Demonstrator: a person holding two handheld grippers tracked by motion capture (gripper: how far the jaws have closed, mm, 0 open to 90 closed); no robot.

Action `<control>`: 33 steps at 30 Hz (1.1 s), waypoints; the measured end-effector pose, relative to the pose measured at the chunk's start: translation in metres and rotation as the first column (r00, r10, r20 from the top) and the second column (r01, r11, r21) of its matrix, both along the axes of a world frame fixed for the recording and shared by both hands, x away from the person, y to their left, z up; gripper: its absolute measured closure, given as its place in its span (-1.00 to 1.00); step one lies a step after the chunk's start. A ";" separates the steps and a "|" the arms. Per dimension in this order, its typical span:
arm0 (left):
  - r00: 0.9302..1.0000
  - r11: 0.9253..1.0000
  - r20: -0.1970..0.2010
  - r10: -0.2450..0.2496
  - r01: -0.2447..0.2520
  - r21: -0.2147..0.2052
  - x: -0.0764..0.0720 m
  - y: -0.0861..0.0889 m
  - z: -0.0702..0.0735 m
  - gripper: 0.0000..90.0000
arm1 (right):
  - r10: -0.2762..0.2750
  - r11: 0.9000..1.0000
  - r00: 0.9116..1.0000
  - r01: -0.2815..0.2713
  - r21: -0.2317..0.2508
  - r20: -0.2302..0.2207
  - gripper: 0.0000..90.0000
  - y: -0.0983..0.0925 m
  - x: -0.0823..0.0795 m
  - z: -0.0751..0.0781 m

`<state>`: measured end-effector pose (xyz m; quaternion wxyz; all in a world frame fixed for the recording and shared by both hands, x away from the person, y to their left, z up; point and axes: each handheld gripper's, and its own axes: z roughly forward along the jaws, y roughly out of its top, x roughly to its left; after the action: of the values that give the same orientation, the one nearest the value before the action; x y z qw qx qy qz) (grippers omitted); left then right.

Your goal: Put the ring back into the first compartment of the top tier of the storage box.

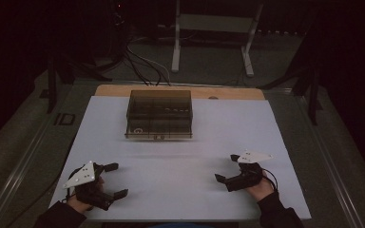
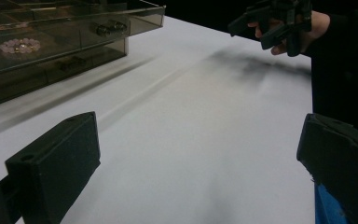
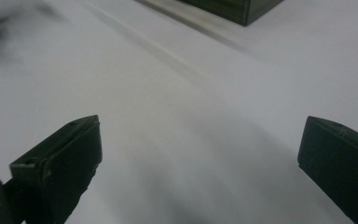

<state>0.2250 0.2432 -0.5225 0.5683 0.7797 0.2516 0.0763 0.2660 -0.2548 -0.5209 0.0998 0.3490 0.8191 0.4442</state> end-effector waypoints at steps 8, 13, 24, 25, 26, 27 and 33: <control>1.000 1.000 -0.006 0.002 -0.002 0.000 0.000 0.000 0.000 -0.98 | -0.036 0.999 0.999 0.036 -0.009 0.003 -1.00 -0.018 -0.011 -0.007; 1.000 1.000 -0.005 0.002 -0.002 0.002 0.000 0.000 0.000 -0.98 | -0.063 0.998 0.998 0.063 -0.009 0.005 -1.00 -0.026 -0.019 -0.010; 1.000 1.000 -0.002 0.002 -0.002 0.002 0.000 0.001 0.000 -0.98 | -0.080 0.997 0.997 0.080 -0.011 0.017 -1.00 -0.025 -0.020 -0.016; 1.000 1.000 -0.005 0.003 -0.003 0.001 0.000 0.001 0.000 -0.98 | -0.081 0.997 0.997 0.082 -0.009 0.018 -1.00 -0.025 -0.018 -0.017; 1.000 1.000 -0.005 0.003 -0.003 0.003 0.000 0.001 0.000 -0.98 | -0.084 0.996 0.996 0.084 -0.010 0.016 -1.00 -0.024 -0.017 -0.018; 1.000 1.000 -0.005 0.002 -0.002 0.005 0.000 0.001 0.000 -0.98 | -0.080 0.997 0.997 0.080 -0.012 0.017 -1.00 -0.024 -0.016 -0.018; 1.000 1.000 -0.008 0.002 -0.002 0.005 0.000 0.000 0.000 -0.98 | -0.054 0.998 0.998 0.054 -0.011 0.044 -1.00 -0.022 -0.017 -0.017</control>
<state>0.2254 0.2435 -0.5230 0.5651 0.7813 0.2546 0.0745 0.2486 -0.2769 -0.5375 0.1318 0.3607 0.8097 0.4438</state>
